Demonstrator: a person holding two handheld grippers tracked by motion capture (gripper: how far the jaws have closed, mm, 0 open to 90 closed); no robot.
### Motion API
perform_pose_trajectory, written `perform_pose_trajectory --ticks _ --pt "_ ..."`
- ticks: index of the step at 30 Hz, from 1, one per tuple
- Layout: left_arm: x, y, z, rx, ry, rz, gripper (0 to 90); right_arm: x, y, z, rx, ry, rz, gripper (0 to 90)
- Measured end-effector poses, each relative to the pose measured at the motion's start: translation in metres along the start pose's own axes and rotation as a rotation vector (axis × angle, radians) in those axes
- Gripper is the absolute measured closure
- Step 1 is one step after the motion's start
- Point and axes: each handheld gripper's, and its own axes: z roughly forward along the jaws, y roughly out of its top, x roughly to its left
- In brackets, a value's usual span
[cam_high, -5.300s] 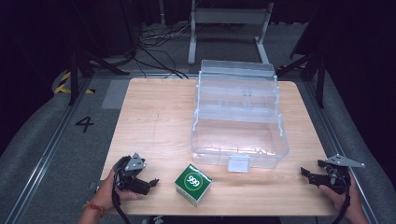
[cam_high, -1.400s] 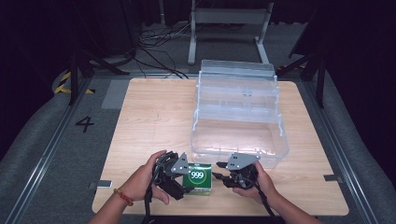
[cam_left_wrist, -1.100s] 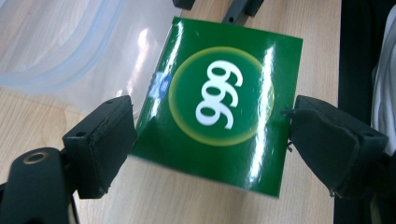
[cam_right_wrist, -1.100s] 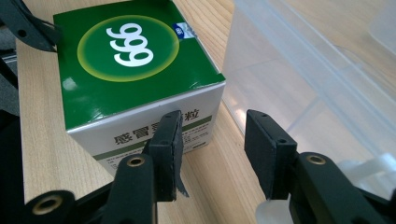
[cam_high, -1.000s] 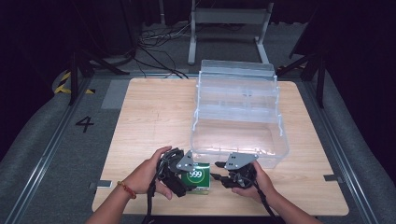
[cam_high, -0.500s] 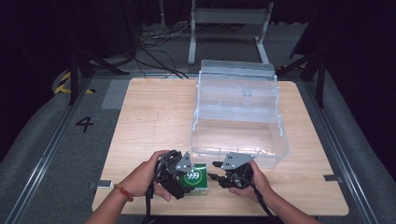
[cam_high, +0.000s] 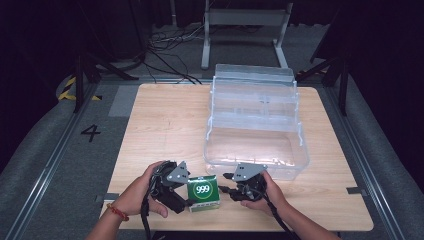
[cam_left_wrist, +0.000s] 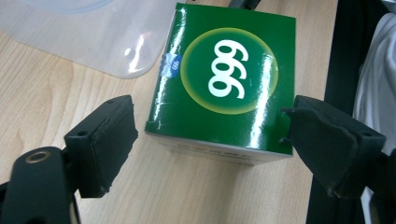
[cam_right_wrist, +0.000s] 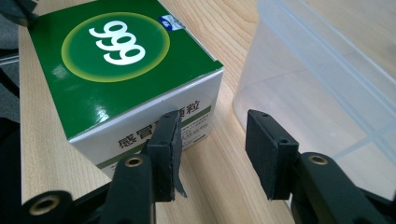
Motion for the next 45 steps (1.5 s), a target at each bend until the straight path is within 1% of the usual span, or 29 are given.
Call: perform_pose_trajectory --ticks 2,3,4,6,7,10,11,12,14,17,18,19,20,21,22,24,26,28,30,31,33,35,37,38,39,40,41,42,45 --pt "0.0 0.002 0.0 0.013 -0.009 0.007 15.7 0.0 0.0 0.0 0.001 0.0 0.0 56.2" --pt "0.0 0.007 0.0 0.034 -0.032 0.021 16.2 0.0 0.001 0.001 0.0 0.003 0.003 55.9" --pt "0.0 0.01 0.001 0.056 -0.038 0.026 15.7 0.0 0.001 0.001 0.0 0.003 0.003 55.8" --pt "-0.001 0.017 0.005 0.118 -0.043 0.051 16.2 0.0 0.001 0.003 -0.001 0.004 0.002 55.8" --pt "-0.001 0.017 0.005 0.118 -0.043 0.051 15.7 0.0 0.001 0.003 -0.001 0.004 0.002 55.8" --pt "0.0 0.028 0.01 0.177 -0.047 0.072 15.6 0.0 0.001 0.003 0.0 0.005 0.005 55.6" --pt "0.0 0.028 0.01 0.177 -0.047 0.072 15.5 0.0 0.001 0.003 0.0 0.005 0.005 55.6" --pt "0.0 0.032 0.011 0.199 -0.05 0.074 15.5 0.0 0.001 0.004 -0.001 0.009 0.006 55.6" --pt "0.0 0.039 0.014 0.223 -0.049 0.096 15.4 0.001 0.0 0.004 -0.001 0.013 0.007 55.4" --pt "-0.002 0.045 0.014 0.214 -0.037 0.117 15.5 0.002 0.001 0.004 -0.006 0.018 0.005 55.3" --pt "-0.002 0.046 0.015 0.223 -0.03 0.135 15.2 0.002 0.0 0.005 -0.006 0.018 0.003 55.3" --pt "-0.003 0.046 0.017 0.227 -0.014 0.141 14.0 0.002 0.0 0.005 -0.008 0.021 0.002 55.3" --pt "-0.003 0.046 0.017 0.227 -0.014 0.141 13.4 0.002 0.0 0.005 -0.008 0.021 0.002 55.3" --pt "-0.003 0.045 0.02 0.231 -0.001 0.155 13.4 0.002 0.0 0.005 -0.009 0.027 0.001 55.3" --pt "-0.004 0.043 0.022 0.231 0.002 0.149 14.8 0.003 0.001 0.005 -0.007 0.04 -0.004 55.4" --pt "-0.004 0.043 0.023 0.223 0.01 0.157 14.4 0.004 0.001 0.005 -0.009 0.045 -0.006 55.4" --pt "-0.003 0.041 0.023 0.209 0.008 0.153 14.0 0.004 0.0 0.006 -0.008 0.047 -0.006 55.4" --pt "-0.004 0.041 0.022 0.197 0.028 0.163 14.3 0.004 0.0 0.006 -0.009 0.051 -0.005 55.4" --pt "-0.003 0.038 0.022 0.182 0.042 0.154 15.5 0.004 0.0 0.006 -0.007 0.056 -0.004 55.3" --pt "-0.003 0.037 0.023 0.189 0.042 0.145 14.5 0.004 0.0 0.007 -0.005 0.06 -0.007 55.3" --pt "-0.002 0.034 0.024 0.173 0.045 0.143 13.2 0.005 0.0 0.007 -0.006 0.063 -0.008 55.3" --pt "-0.003 0.032 0.024 0.155 0.052 0.128 12.9 0.005 -0.001 0.008 -0.009 0.068 -0.009 55.3" --pt "-0.002 0.032 0.024 0.152 0.048 0.119 12.8 0.005 -0.001 0.008 -0.006 0.071 -0.007 55.1" --pt "-0.002 0.032 0.024 0.157 0.057 0.122 13.0 0.005 -0.001 0.008 -0.006 0.072 -0.007 55.0" --pt "-0.002 0.033 0.023 0.162 0.069 0.141 13.6 0.005 -0.001 0.008 -0.007 0.074 -0.007 54.7" --pt "-0.003 0.033 0.02 0.152 0.093 0.152 14.5 0.005 -0.001 0.007 -0.007 0.076 -0.006 54.1" --pt "-0.004 0.032 0.019 0.134 0.11 0.144 16.2 0.005 -0.001 0.007 -0.007 0.077 -0.005 53.9" --pt "-0.004 0.032 0.017 0.113 0.133 0.135 15.3 0.006 -0.002 0.007 -0.007 0.078 -0.005 53.7" --pt "-0.001 0.029 0.013 0.086 0.167 0.103 15.3 0.006 -0.002 0.007 -0.007 0.081 -0.008 53.4"
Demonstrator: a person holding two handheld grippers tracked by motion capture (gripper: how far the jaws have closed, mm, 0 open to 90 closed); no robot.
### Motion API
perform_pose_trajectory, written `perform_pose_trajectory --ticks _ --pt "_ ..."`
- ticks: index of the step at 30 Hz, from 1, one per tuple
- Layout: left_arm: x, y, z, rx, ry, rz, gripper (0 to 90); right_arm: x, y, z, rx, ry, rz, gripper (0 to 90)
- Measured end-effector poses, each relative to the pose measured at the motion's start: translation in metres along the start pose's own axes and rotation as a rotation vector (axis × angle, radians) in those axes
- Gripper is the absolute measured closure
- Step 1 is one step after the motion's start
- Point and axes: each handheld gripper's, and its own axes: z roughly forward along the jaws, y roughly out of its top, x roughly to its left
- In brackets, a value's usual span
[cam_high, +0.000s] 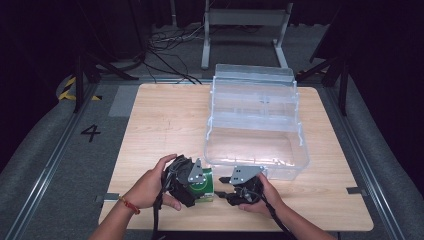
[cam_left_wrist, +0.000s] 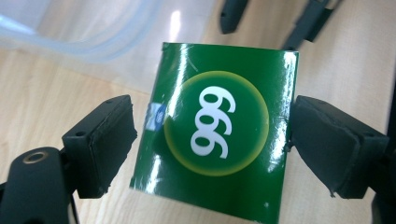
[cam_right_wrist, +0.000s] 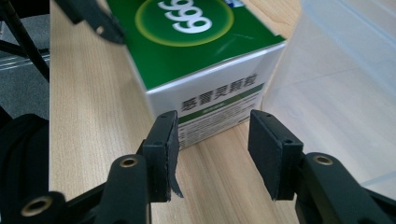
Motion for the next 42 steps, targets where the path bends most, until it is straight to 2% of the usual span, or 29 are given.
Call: perform_pose_trajectory --ticks 1,4,6,7,8,11,13,14,18,19,22,26,28,30,31,32,34,35,36,39,40,41,42 --pt "0.002 -0.003 0.0 -0.01 -0.001 -0.03 15.3 0.0 0.0 0.0 0.001 0.001 0.003 53.4" --pt "0.005 -0.008 0.002 -0.01 -0.022 -0.077 15.1 0.001 0.0 0.001 0.001 0.011 -0.001 53.4" --pt "0.007 -0.011 0.005 0.005 -0.044 -0.077 15.3 0.002 0.0 0.001 0.002 0.018 -0.006 53.4" --pt "0.008 -0.012 0.007 0.016 -0.039 -0.083 14.7 0.002 0.0 0.001 0.003 0.021 -0.007 53.4" --pt "0.009 -0.013 0.008 0.018 -0.041 -0.092 9.9 0.002 0.0 0.001 0.003 0.023 -0.007 53.4" --pt "0.013 -0.015 0.008 -0.003 -0.065 -0.102 7.9 0.003 0.0 0.002 0.004 0.028 -0.01 53.4" --pt "0.015 -0.016 0.008 -0.001 -0.078 -0.097 8.2 0.003 0.0 0.002 0.006 0.029 -0.006 53.3" --pt "0.017 -0.015 0.007 0.014 -0.085 -0.08 8.5 0.003 -0.001 0.002 0.007 0.029 -0.006 53.1" --pt "0.02 -0.012 0.005 0.022 -0.104 -0.085 11.7 0.002 -0.001 0.003 0.006 0.027 -0.007 53.0" --pt "0.02 -0.011 0.006 0.047 -0.103 -0.059 11.8 0.002 -0.001 0.003 0.004 0.025 -0.009 52.6" --pt "0.02 -0.009 0.007 0.065 -0.106 -0.025 11.3 0.002 0.0 0.004 0.0 0.016 -0.003 51.3" --pt "0.022 -0.007 0.004 0.097 -0.138 -0.026 12.9 0.002 0.0 0.004 -0.003 0.024 -0.003 51.8" --pt "0.022 -0.006 0.002 0.11 -0.148 -0.013 14.3 0.001 -0.001 0.004 0.0 0.03 -0.004 51.1" --pt "0.022 -0.006 0.0 0.102 -0.148 -0.036 15.8 0.001 -0.001 0.003 -0.002 0.031 0.002 52.0" --pt "0.022 -0.005 -0.002 0.106 -0.139 -0.028 16.0 0.001 -0.001 0.003 -0.002 0.036 0.002 52.0" --pt "0.022 -0.005 -0.003 0.099 -0.133 -0.029 15.3 0.001 -0.001 0.003 -0.003 0.04 -0.001 52.0" --pt "0.02 -0.007 -0.008 0.054 -0.108 -0.044 16.0 0.003 -0.001 0.003 0.0 0.041 -0.008 52.0" --pt "0.02 -0.007 -0.008 0.054 -0.108 -0.044 16.8 0.003 -0.001 0.003 0.0 0.041 -0.008 52.0" --pt "0.019 -0.012 -0.011 0.0 -0.089 -0.062 16.8 0.003 -0.001 0.003 -0.002 0.045 -0.01 52.0" --pt "0.019 -0.032 -0.012 -0.105 -0.083 -0.132 15.9 0.005 -0.001 0.004 -0.002 0.057 -0.014 51.4" --pt "0.02 -0.042 -0.009 -0.149 -0.098 -0.165 16.1 0.005 -0.001 0.004 -0.001 0.057 -0.014 51.4" --pt "0.021 -0.048 -0.007 -0.166 -0.106 -0.179 15.8 0.004 -0.002 0.004 -0.001 0.058 -0.012 51.3" --pt "0.023 -0.055 -0.005 -0.207 -0.126 -0.214 14.9 0.004 -0.002 0.004 -0.002 0.064 -0.01 51.2"
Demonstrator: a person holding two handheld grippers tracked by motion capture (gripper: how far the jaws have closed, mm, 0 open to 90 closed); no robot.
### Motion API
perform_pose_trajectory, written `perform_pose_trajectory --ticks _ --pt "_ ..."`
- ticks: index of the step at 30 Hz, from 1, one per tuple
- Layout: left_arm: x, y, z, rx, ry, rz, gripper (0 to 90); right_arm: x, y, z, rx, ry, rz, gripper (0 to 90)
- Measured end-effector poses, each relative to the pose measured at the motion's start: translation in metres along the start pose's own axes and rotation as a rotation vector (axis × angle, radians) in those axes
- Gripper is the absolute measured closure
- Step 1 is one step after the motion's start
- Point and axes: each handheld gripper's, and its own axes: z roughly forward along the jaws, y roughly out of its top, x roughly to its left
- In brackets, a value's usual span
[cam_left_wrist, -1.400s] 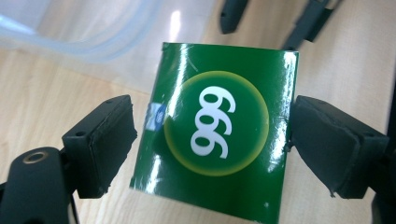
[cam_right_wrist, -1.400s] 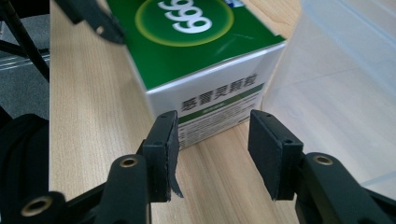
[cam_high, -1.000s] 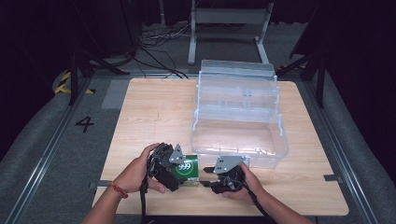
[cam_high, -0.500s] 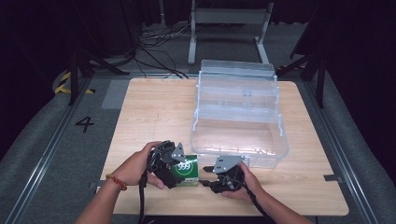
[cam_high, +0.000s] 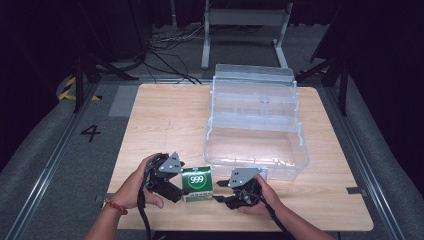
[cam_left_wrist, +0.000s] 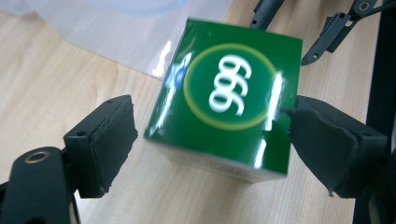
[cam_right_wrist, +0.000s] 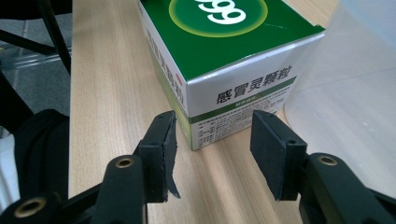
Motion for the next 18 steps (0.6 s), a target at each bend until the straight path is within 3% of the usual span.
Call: perform_pose_trajectory --ticks 2,7,9,14,15,18 --pt "0.005 -0.01 0.0 -0.062 -0.032 -0.03 15.2 0.0 0.0 0.0 -0.002 0.004 0.002 51.1" --pt "0.006 -0.012 0.0 -0.066 -0.067 -0.018 15.7 0.0 0.0 0.003 0.003 0.02 -0.01 50.4" --pt "0.002 -0.007 0.005 0.009 -0.052 0.027 14.0 0.001 0.0 0.004 0.006 0.023 -0.006 50.4" --pt "0.002 0.005 0.013 0.108 -0.052 0.08 11.5 0.001 0.0 0.007 0.021 0.029 -0.012 49.9" --pt "0.001 0.01 0.013 0.153 -0.045 0.112 11.7 0.002 0.0 0.007 0.021 0.03 -0.013 49.9" --pt "0.0 0.02 0.014 0.223 -0.045 0.148 12.3 0.002 0.0 0.008 0.024 0.04 -0.022 49.9"
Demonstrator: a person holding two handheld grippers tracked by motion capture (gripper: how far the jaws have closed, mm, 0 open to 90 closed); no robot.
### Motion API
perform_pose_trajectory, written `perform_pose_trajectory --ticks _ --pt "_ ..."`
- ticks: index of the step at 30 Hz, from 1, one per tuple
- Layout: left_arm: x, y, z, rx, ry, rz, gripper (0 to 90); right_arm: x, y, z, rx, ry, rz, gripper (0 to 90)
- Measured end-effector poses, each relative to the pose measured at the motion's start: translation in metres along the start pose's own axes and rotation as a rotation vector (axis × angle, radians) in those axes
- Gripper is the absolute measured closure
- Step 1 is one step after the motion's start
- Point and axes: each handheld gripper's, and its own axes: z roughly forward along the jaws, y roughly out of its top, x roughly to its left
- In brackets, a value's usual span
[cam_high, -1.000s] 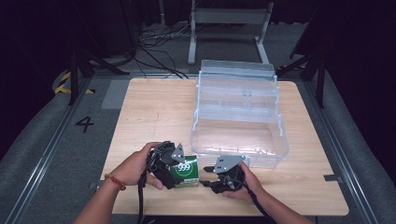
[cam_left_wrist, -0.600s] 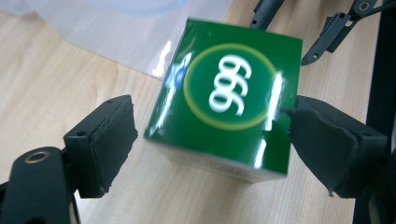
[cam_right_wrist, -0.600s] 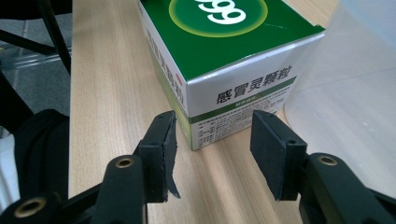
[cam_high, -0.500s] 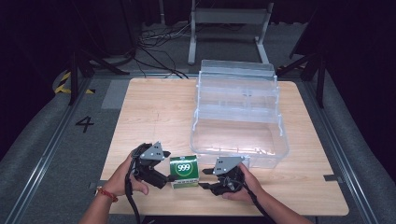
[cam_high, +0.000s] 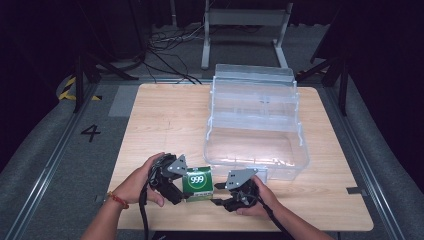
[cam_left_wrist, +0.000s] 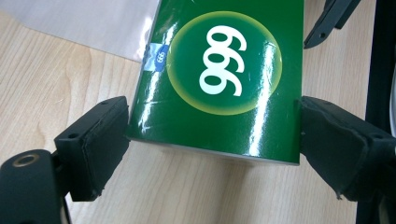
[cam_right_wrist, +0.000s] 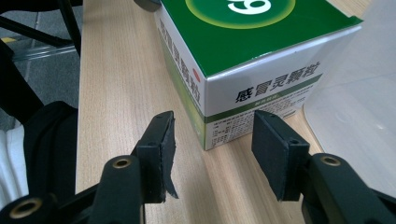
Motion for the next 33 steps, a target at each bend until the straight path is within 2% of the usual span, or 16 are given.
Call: perform_pose_trajectory --ticks 2,6,9,11,12,17,19,20,21,23,24,25,27,28,30,33 --pt "0.0 0.008 0.002 0.069 0.0 0.035 12.5 0.0 0.0 0.001 0.004 0.002 -0.002 49.9" --pt "0.002 0.024 0.011 0.171 -0.028 0.084 12.1 -0.001 0.001 0.002 0.001 0.012 -0.003 50.1" --pt "0.002 0.032 0.018 0.217 -0.04 0.101 11.7 0.0 0.002 0.003 -0.003 0.0 -0.006 50.4" --pt "0.001 0.036 0.022 0.236 -0.034 0.12 12.0 -0.001 0.002 0.002 -0.017 -0.003 0.002 53.1" --pt "0.0 0.038 0.023 0.249 -0.031 0.111 12.1 -0.002 0.001 0.001 -0.026 0.002 0.006 54.6" --pt "-0.004 0.045 0.029 0.29 0.0 0.107 12.2 -0.001 0.002 -0.001 -0.036 -0.002 0.0 55.9" --pt "-0.004 0.046 0.03 0.293 0.006 0.112 12.2 -0.001 0.002 -0.002 -0.038 0.002 0.002 55.9" --pt "-0.005 0.046 0.031 0.293 0.005 0.099 12.1 -0.001 0.002 -0.002 -0.04 0.006 0.004 55.9" --pt "-0.003 0.047 0.032 0.299 0.009 0.11 12.0 -0.001 0.002 -0.002 -0.041 0.007 0.005 55.9" --pt "-0.004 0.05 0.037 0.313 0.003 0.09 11.8 -0.002 0.001 -0.002 -0.045 0.012 0.008 55.9" --pt "-0.005 0.052 0.04 0.331 0.006 0.097 11.9 -0.002 0.001 -0.002 -0.046 0.013 0.009 56.4" --pt "-0.005 0.053 0.041 0.334 0.011 0.109 11.9 -0.002 0.001 -0.002 -0.035 0.013 0.006 56.6" --pt "-0.005 0.053 0.043 0.323 0.005 0.104 12.5 0.0 -0.001 -0.005 -0.006 -0.002 -0.02 50.0" --pt "-0.006 0.052 0.043 0.324 0.009 0.092 12.9 0.001 -0.003 -0.01 0.016 -0.021 -0.036 48.6" --pt "-0.007 0.051 0.042 0.323 0.009 0.09 13.7 -0.001 -0.007 -0.022 0.034 -0.05 -0.033 45.7" --pt "-0.006 0.048 0.04 0.318 -0.003 0.083 14.9 -0.008 -0.014 -0.053 0.01 -0.075 0.005 42.5"
